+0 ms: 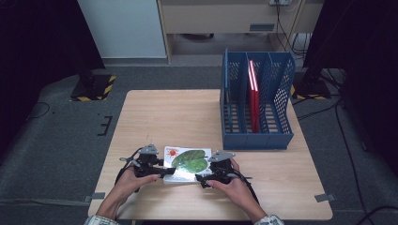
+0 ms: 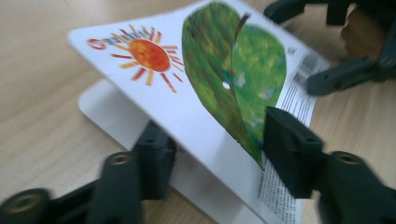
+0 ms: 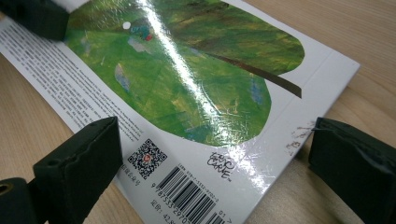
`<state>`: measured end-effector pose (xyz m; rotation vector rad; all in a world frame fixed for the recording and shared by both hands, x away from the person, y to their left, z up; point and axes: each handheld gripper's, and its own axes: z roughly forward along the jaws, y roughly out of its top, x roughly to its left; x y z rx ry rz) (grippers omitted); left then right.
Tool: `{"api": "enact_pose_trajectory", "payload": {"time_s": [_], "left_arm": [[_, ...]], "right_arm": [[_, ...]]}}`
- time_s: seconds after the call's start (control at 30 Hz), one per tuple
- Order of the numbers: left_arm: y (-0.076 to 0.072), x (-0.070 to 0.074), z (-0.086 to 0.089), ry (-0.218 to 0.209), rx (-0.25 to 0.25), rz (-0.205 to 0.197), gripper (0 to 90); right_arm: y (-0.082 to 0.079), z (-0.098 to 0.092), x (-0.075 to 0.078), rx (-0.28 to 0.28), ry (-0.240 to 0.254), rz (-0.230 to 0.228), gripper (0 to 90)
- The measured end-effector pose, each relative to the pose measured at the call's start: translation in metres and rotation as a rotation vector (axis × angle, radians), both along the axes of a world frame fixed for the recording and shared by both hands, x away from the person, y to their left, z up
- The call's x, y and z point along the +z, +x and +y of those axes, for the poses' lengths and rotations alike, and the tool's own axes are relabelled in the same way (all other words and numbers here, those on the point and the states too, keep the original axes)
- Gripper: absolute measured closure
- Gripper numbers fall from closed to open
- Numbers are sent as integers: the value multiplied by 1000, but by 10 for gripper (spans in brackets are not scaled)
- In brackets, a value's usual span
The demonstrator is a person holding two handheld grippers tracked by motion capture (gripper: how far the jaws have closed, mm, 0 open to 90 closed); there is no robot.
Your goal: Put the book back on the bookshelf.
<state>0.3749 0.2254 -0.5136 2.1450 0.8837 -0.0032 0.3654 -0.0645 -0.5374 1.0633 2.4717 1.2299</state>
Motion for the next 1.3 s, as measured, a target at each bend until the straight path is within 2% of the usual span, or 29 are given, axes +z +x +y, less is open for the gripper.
{"api": "enact_pose_trajectory", "payload": {"time_s": [0.1, 0.13, 0.23, 0.33, 0.43, 0.53, 0.63, 0.7, 0.77, 0.93, 1.03, 1.07, 1.13, 1.3], "left_arm": [[-2, -1, 0, -5, -1, 0, 343], [-3, -1, 1, -21, -5, 7, 349], [-6, -3, -2, -36, -38, 22, 362], [-5, -2, -5, -27, -57, 25, 413], [-4, -2, -5, -28, -54, 36, 454], [-4, 1, -7, -27, -59, 22, 501], [-5, 3, -8, -24, -69, 6, 525], [-5, 4, -10, -12, -75, -10, 538], [-6, 6, -11, -13, -78, -20, 565], [-5, 9, -10, -24, -82, -36, 625], [-4, 9, -10, -27, -79, -30, 631], [-4, 9, -10, -23, -77, -28, 637], [-5, 11, -11, -11, -92, -42, 646], [-8, 14, -13, -7, -104, -67, 686]], "right_arm": [[0, 0, 0, -2, 1, 11, 33], [1, -1, 0, -3, 9, 22, 33], [1, 0, -1, 0, 8, 23, 29], [0, 0, -1, 2, 6, 19, 27], [0, -1, 0, 6, 7, 30, 28], [-3, -6, 2, 42, -21, 51, 47], [-9, -8, 1, 64, -50, 23, 40], [-9, -6, 0, 57, -75, -6, 28], [-8, -4, -1, 59, -81, -12, 19], [-5, -4, -1, 48, -72, -11, 24], [-3, -6, 0, 43, -47, 6, 37], [2, -10, 1, 41, -12, 33, 51], [4, -11, 2, 36, -2, 40, 50], [1, -10, 1, 38, -22, 20, 34]]}}
